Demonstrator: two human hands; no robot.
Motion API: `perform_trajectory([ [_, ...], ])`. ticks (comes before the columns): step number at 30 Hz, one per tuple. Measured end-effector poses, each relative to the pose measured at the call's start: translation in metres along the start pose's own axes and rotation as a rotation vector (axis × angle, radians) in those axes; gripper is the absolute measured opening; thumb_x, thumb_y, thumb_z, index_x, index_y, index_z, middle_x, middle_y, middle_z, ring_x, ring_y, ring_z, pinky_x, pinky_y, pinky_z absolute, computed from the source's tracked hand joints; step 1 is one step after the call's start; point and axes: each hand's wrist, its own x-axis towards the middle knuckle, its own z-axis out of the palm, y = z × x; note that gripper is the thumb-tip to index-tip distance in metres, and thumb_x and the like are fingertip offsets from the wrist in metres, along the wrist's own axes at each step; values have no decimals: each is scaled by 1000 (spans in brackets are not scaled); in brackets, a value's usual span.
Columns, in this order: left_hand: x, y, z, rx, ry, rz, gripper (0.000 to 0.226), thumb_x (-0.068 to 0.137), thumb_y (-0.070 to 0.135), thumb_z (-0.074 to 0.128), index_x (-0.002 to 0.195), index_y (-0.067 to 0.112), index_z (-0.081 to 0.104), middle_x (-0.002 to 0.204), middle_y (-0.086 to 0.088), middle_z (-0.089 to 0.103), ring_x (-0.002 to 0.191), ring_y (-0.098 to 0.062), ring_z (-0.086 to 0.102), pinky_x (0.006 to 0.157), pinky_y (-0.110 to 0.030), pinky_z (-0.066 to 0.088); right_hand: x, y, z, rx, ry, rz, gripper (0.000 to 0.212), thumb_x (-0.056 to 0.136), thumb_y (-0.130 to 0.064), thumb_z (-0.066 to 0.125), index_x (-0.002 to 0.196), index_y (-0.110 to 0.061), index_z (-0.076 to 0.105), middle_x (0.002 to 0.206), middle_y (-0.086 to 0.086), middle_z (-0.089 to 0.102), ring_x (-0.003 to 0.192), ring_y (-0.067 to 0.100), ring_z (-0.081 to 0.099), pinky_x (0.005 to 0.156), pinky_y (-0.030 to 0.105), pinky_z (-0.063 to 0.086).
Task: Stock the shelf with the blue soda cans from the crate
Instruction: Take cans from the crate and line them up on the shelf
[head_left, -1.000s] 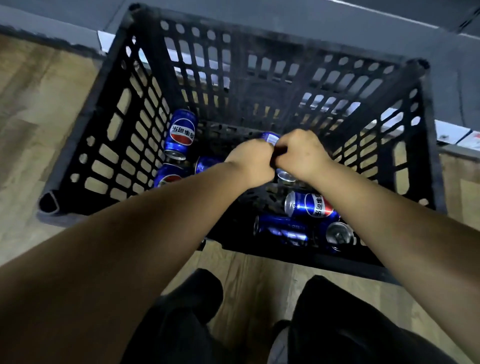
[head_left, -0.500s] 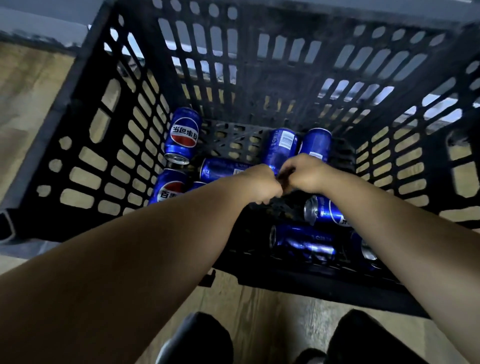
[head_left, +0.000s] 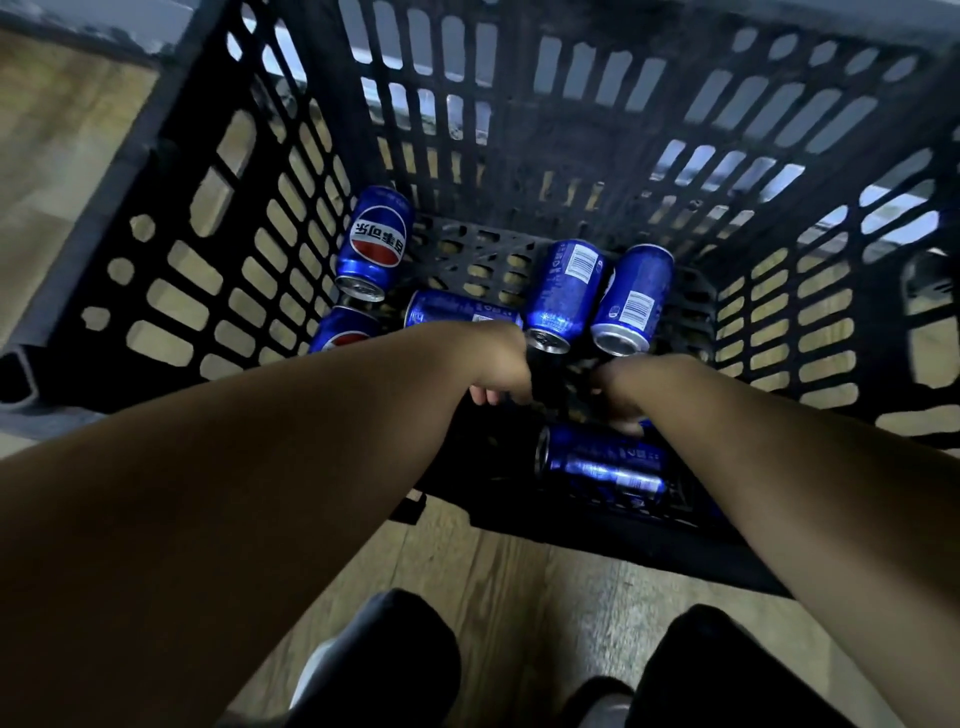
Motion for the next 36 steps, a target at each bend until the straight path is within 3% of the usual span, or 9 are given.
perform_trajectory([
  [2, -2, -3, -1, 15, 3, -12, 26, 90, 21, 60, 107, 2, 62, 90, -9, 65, 79, -20, 62, 46, -19, 37, -11, 2, -5, -114, 53, -78, 55, 75, -18, 63, 129, -11, 53, 129, 15, 54, 96, 24, 53, 53, 11, 41],
  [3, -3, -5, -1, 20, 4, -12, 22, 90, 21, 60, 103, 3, 62, 92, -10, 66, 79, -20, 62, 46, -19, 37, -22, 0, -9, -37, 60, -66, 52, 78, -15, 60, 130, -15, 52, 129, 16, 52, 103, 28, 53, 59, 13, 42],
  [6, -4, -4, -1, 25, 5, -4, 18, 90, 20, 60, 99, 5, 62, 100, -13, 69, 80, -20, 63, 47, -19, 37, -65, -6, -23, 26, 136, -48, 68, 72, -7, 64, 134, -29, 48, 133, 20, 44, 118, 37, 46, 88, 33, 45],
  [10, -6, -3, 1, 54, -6, 5, 21, 90, 21, 61, 102, 3, 63, 100, -13, 69, 82, -21, 64, 49, -19, 39, -81, -7, -28, -138, 161, -57, 64, 78, -8, 66, 138, -16, 45, 140, 18, 34, 127, 34, 36, 98, 38, 38],
  [15, -9, -3, -2, 36, 34, 25, 28, 89, 20, 62, 109, 0, 63, 94, -12, 67, 79, -21, 62, 52, -21, 42, -88, -6, -30, -145, 206, -90, 53, 80, -7, 67, 130, -3, 50, 137, 16, 41, 125, 31, 42, 93, 35, 39],
  [19, -10, -5, -4, 11, 56, 46, 31, 88, 19, 64, 112, -1, 62, 93, -13, 66, 79, -22, 61, 81, -31, 50, -83, -6, -25, -83, 163, -56, 47, 79, -6, 63, 125, 0, 52, 125, 24, 54, 109, 34, 57, 76, 28, 38],
  [25, -13, -3, -9, 90, 114, 43, 25, 86, 18, 63, 105, 2, 63, 97, -16, 63, 79, -26, 57, 69, -27, 41, -86, -3, -27, -16, 247, -87, 62, 80, -6, 62, 137, -11, 40, 136, 21, 41, 123, 37, 46, 94, 35, 42],
  [31, -48, 8, -29, 168, 224, 57, 37, 92, 20, 57, 123, 0, 58, 127, -17, 56, 116, -30, 53, 93, -31, 42, -112, 12, -46, -1, 219, -17, 57, 86, -15, 61, 138, -6, 40, 141, 16, 31, 129, 35, 37, 105, 39, 38],
  [36, -109, 16, -61, 132, 219, 2, 32, 94, 17, 53, 116, -5, 60, 118, -21, 60, 109, -34, 56, 81, -33, 45, -178, 19, -84, 76, 299, -9, 51, 86, -11, 60, 134, -6, 43, 137, 16, 34, 122, 32, 47, 95, 33, 45],
])
